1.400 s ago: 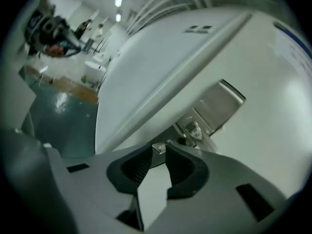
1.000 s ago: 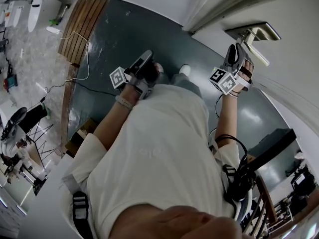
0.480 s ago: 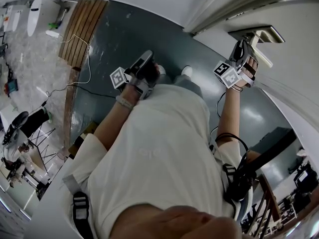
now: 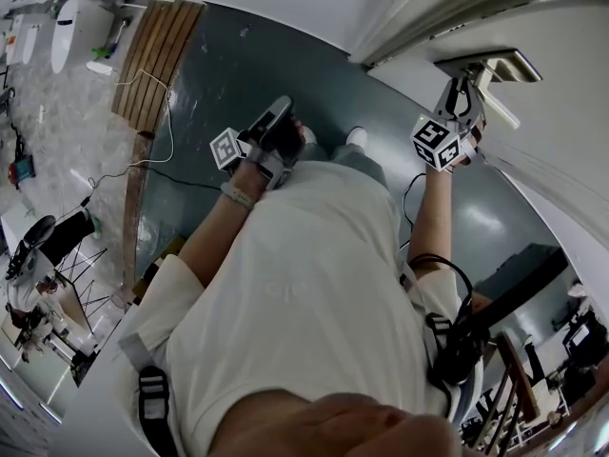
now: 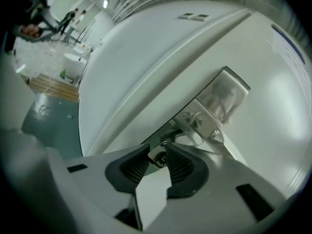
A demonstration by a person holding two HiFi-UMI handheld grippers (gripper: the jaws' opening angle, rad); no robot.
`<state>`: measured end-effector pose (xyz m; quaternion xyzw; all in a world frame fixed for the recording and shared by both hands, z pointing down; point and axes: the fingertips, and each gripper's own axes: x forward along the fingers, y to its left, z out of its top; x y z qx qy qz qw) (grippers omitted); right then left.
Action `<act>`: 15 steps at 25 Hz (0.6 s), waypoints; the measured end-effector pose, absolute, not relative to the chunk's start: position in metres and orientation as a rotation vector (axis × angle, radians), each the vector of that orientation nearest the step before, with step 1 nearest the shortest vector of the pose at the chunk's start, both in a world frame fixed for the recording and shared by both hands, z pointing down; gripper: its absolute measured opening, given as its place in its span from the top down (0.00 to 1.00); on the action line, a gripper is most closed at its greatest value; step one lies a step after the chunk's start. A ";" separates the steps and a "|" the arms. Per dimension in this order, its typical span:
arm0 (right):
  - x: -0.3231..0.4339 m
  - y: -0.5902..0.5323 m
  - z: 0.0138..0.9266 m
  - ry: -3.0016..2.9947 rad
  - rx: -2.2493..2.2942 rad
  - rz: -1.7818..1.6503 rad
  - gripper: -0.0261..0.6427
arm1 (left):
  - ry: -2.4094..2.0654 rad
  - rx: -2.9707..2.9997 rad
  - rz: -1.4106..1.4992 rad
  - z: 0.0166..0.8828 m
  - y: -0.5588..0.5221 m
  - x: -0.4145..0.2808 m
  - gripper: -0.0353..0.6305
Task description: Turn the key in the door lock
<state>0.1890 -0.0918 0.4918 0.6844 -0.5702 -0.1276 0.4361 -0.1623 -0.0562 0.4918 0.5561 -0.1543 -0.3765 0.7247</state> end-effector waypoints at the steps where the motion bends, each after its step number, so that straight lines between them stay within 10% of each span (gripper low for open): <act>1: 0.188 -0.093 0.491 -1.447 1.733 -0.285 0.80 | -0.341 1.227 -0.830 0.491 -0.057 -0.163 0.93; 15: 0.199 -0.091 0.493 -1.943 2.221 0.335 0.85 | -0.352 1.234 -0.838 0.496 -0.051 -0.165 0.93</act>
